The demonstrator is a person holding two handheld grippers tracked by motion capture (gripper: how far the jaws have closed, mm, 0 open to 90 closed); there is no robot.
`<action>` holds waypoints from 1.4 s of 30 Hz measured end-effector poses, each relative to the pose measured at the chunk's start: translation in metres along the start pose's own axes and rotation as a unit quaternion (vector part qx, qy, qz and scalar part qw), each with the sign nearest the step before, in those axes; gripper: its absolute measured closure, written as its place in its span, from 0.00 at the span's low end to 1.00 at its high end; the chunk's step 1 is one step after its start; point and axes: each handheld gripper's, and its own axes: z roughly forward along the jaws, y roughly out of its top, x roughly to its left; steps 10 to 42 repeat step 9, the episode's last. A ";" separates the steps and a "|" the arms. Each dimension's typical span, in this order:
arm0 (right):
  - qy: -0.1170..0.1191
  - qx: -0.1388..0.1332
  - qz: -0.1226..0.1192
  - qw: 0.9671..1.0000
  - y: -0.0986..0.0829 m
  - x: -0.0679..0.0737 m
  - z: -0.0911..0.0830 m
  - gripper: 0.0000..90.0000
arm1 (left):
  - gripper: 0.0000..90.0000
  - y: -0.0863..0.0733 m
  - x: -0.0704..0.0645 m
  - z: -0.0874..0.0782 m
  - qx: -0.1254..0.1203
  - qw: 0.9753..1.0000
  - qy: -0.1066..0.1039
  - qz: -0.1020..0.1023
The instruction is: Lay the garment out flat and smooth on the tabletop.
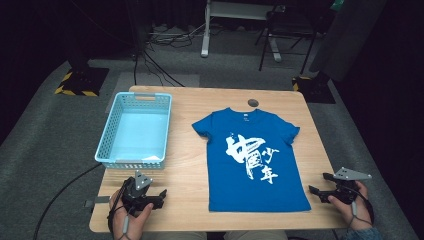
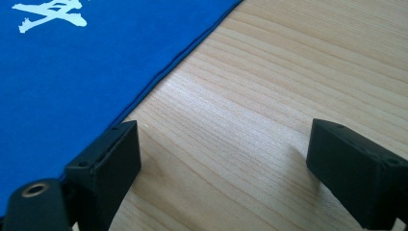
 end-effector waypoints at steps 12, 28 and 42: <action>0.000 0.000 0.000 1.000 0.000 0.000 0.000 0.13 | 0.11 0.000 0.000 0.000 0.000 1.000 0.000 0.000; 0.000 0.000 0.000 1.000 0.000 0.000 0.000 0.13 | 0.11 0.000 0.000 0.000 0.000 1.000 0.000 0.000; 0.000 0.000 0.000 1.000 0.000 0.000 0.000 0.13 | 0.11 0.000 0.000 0.000 0.000 1.000 0.000 0.000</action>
